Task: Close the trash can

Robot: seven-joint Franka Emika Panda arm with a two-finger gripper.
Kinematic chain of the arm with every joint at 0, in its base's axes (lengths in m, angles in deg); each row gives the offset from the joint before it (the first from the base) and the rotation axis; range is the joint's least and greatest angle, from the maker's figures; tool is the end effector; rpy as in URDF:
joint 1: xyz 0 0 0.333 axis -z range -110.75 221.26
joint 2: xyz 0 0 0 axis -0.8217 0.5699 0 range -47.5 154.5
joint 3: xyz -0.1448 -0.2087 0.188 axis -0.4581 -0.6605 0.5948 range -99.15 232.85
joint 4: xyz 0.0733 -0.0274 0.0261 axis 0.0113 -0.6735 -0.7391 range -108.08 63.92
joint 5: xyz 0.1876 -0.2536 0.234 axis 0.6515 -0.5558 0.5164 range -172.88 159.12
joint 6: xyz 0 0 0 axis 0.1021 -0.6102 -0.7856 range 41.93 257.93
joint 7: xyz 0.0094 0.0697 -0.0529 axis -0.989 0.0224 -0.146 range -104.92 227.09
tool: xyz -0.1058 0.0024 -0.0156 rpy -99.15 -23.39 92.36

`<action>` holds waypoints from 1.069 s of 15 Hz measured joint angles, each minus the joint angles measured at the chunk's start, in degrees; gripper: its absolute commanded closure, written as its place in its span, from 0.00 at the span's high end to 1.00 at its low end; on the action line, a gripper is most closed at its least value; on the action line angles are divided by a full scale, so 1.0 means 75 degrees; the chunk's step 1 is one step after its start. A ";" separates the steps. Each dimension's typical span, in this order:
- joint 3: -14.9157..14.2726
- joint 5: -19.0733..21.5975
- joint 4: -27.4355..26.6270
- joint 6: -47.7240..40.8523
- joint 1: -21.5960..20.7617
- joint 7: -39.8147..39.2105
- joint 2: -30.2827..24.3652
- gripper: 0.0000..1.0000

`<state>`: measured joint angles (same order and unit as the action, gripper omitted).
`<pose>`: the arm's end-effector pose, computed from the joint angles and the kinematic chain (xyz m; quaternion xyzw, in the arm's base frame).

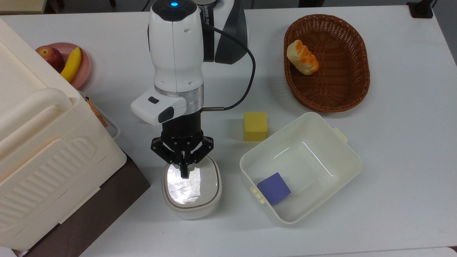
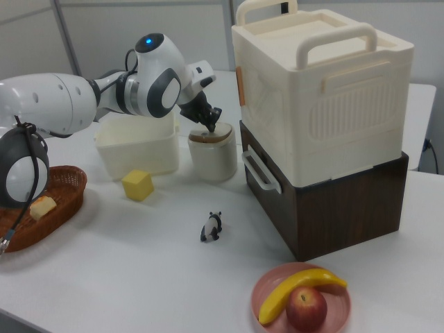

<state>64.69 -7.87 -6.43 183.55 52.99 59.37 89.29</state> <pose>0.7707 0.0094 0.4390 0.9643 0.0266 0.2627 0.0205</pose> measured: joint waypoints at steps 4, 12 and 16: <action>-0.0001 0.0002 -0.0183 -0.0090 0.0073 -0.0082 -0.0006 0.00; -0.0001 0.0006 -0.0237 -0.0076 0.0071 -0.0198 -0.0052 0.00; -0.0008 0.0552 -0.0249 -0.0998 0.0169 -0.0204 -0.0372 0.04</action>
<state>64.62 -3.72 -8.29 176.06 54.26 57.84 86.50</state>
